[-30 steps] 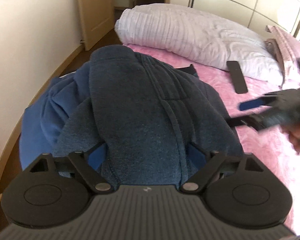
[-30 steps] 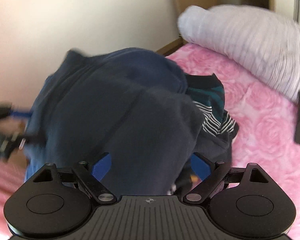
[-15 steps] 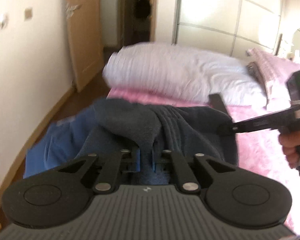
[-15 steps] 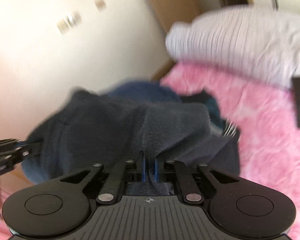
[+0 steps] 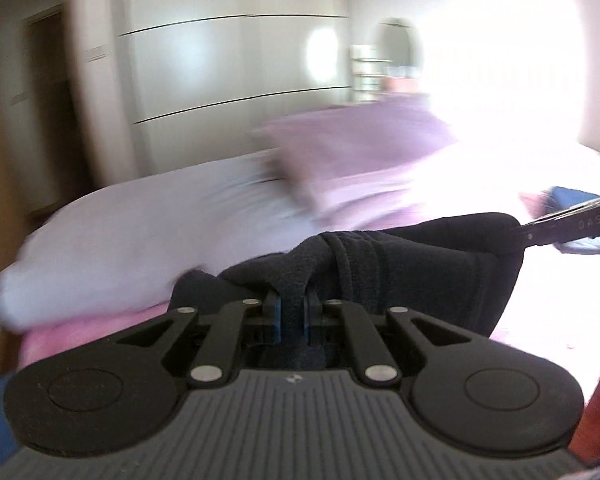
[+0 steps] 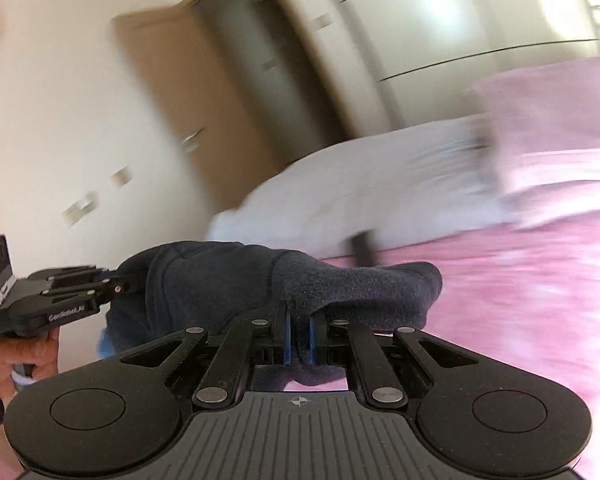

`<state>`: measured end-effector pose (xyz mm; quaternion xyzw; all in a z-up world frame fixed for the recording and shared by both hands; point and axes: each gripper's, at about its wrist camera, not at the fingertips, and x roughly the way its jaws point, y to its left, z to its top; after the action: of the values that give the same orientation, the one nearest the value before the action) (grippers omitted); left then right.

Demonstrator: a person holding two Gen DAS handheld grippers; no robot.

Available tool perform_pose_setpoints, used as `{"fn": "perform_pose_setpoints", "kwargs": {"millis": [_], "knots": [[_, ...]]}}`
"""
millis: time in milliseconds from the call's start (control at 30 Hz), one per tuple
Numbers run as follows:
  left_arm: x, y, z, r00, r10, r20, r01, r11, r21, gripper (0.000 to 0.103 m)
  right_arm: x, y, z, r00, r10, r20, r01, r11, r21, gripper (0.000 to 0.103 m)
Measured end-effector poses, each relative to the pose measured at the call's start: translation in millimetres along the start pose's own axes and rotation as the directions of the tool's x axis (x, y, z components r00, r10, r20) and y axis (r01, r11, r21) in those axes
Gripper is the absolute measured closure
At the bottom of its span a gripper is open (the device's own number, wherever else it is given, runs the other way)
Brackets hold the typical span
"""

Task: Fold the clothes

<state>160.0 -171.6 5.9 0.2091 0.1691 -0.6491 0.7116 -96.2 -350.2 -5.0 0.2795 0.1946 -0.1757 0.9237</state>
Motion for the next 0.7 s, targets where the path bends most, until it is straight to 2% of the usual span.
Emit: {"fn": "perform_pose_setpoints", "kwargs": {"millis": [67,167,233,267,300,333,367,400,433,467,500,533,600,700], "knots": [[31,-50,20,0.995,-0.098,-0.002,0.098,0.994,0.044,0.097,-59,-30,-5,0.996,-0.084,0.041,0.083,0.996,0.028,0.097],[86,-122,46,0.970,-0.243,-0.026,0.244,0.964,0.104,0.097,-141,-69,-16,0.970,-0.225,0.095,0.217,0.972,0.090,0.097],[128,-168,58,0.944,-0.323,-0.064,0.329,0.936,0.123,0.095,-184,-91,-25,0.936,-0.333,0.113,0.319,0.940,0.122,0.097],[147,-185,60,0.937,-0.338,-0.092,0.348,0.929,0.125,0.092,-197,-102,-31,0.913,-0.393,0.108,0.376,0.915,0.148,0.096],[166,-203,61,0.928,-0.352,-0.120,0.366,0.922,0.126,0.088,-206,-116,-39,0.889,-0.450,0.086,0.430,0.884,0.182,0.096],[184,-221,63,0.919,-0.366,-0.147,0.385,0.914,0.127,0.079,-215,-129,-47,0.861,-0.505,0.061,0.482,0.849,0.215,0.095],[203,-239,64,0.908,-0.380,-0.175,0.404,0.906,0.128,0.077,-221,-141,-55,0.831,-0.556,0.029,0.534,0.810,0.242,0.078],[222,-257,66,0.897,-0.393,-0.203,0.422,0.898,0.127,0.078,-222,-151,-63,0.797,-0.604,-0.013,0.586,0.768,0.257,0.070],[236,-271,66,0.887,-0.402,-0.227,0.437,0.890,0.128,0.075,-223,-161,-71,0.759,-0.648,-0.057,0.637,0.722,0.270,0.051],[238,-275,62,0.882,-0.403,-0.244,0.442,0.887,0.134,0.071,-226,-169,-78,0.728,-0.680,-0.091,0.674,0.683,0.281,0.043],[240,-278,56,0.877,-0.405,-0.260,0.448,0.883,0.137,0.068,-232,-174,-85,0.713,-0.693,-0.107,0.689,0.663,0.293,0.043],[240,-276,46,0.871,-0.407,-0.276,0.454,0.881,0.134,0.062,-236,-175,-91,0.704,-0.699,-0.125,0.697,0.647,0.308,0.043],[240,-262,25,0.861,-0.396,-0.320,0.452,0.883,0.124,0.061,-237,-174,-104,0.697,-0.696,-0.174,0.706,0.623,0.337,0.043],[242,-228,-15,0.849,-0.354,-0.392,0.421,0.902,0.096,0.058,-224,-175,-118,0.703,-0.670,-0.236,0.703,0.608,0.367,0.043]]}}
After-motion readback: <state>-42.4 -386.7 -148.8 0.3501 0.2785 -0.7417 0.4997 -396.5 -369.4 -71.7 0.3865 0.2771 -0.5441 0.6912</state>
